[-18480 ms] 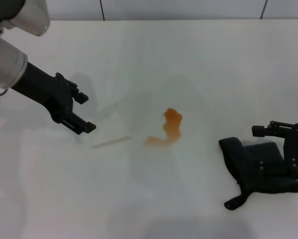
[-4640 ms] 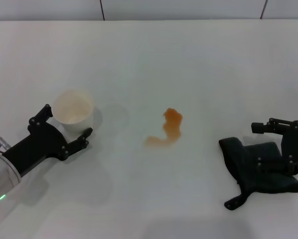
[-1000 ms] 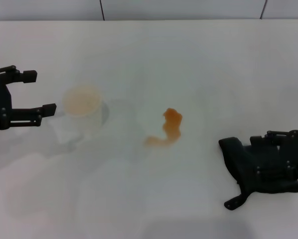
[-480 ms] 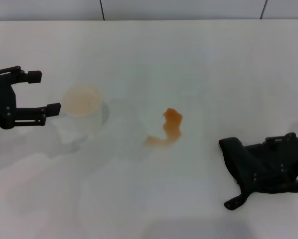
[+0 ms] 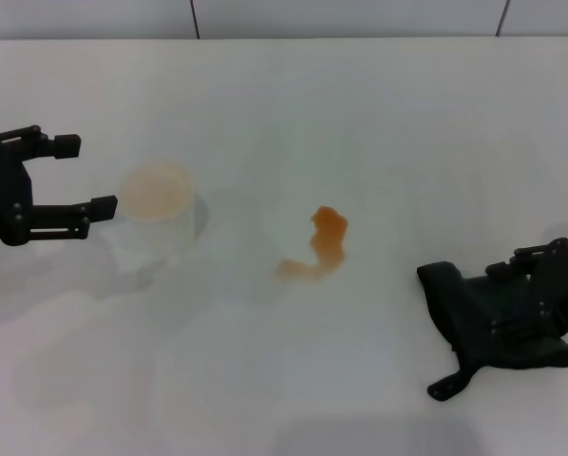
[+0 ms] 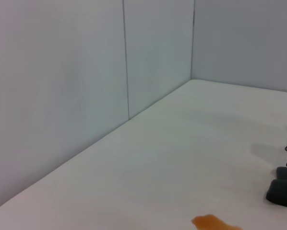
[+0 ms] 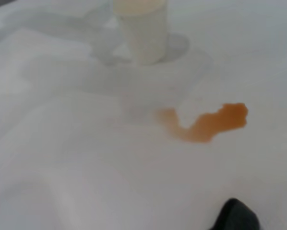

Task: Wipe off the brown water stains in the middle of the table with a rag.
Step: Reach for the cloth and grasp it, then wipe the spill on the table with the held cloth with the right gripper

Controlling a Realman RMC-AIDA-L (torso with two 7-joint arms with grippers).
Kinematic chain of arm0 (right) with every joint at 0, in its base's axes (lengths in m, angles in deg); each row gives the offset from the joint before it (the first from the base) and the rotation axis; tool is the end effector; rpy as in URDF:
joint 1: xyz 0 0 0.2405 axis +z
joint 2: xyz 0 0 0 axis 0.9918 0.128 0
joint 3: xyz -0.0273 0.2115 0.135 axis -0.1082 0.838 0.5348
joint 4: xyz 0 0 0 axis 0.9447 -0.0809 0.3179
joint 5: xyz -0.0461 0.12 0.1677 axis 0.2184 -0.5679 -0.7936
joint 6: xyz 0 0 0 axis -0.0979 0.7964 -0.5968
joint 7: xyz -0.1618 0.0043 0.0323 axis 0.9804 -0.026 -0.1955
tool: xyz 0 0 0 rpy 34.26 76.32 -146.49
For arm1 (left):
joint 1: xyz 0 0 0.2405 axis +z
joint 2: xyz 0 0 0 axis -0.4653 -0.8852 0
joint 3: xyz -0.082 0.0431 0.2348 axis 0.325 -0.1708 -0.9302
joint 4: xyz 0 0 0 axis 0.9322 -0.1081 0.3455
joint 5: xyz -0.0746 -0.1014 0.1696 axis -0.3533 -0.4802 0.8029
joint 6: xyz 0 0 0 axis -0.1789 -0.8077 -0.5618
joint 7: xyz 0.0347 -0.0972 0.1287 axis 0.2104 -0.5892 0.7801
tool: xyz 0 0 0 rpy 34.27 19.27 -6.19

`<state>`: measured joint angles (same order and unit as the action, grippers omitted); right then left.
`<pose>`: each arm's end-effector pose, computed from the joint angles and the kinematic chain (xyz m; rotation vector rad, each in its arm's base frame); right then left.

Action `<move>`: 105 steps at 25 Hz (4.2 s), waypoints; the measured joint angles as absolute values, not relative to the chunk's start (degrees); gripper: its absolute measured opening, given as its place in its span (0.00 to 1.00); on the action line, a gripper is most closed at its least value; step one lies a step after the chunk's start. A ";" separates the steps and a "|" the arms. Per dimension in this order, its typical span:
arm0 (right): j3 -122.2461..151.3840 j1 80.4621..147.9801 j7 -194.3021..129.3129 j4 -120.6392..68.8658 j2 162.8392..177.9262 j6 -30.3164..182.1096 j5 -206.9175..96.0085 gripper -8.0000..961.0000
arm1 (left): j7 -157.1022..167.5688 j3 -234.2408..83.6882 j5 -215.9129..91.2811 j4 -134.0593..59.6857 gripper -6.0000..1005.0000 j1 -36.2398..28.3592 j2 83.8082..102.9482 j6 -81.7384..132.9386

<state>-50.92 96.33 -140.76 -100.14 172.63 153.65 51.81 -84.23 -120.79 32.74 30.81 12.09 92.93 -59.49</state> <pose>0.2524 0.2991 0.0092 -2.8259 0.6564 -0.0307 -0.2549 0.3145 0.0776 -2.6554 -0.3929 -0.4390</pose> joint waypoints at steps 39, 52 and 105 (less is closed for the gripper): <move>-57.43 96.62 -142.64 -100.80 172.64 148.00 56.12 0.78 | -84.00 -120.68 32.74 30.74 0.88 12.25 93.16 -59.15; -57.82 96.67 -142.62 -100.14 172.63 147.01 56.68 0.44 | -83.92 -119.90 32.74 30.66 0.88 12.03 93.33 -58.98; -76.30 109.63 -153.52 -97.29 173.53 139.91 54.36 0.09 | -83.83 -119.90 33.04 31.18 0.88 11.90 93.60 -58.54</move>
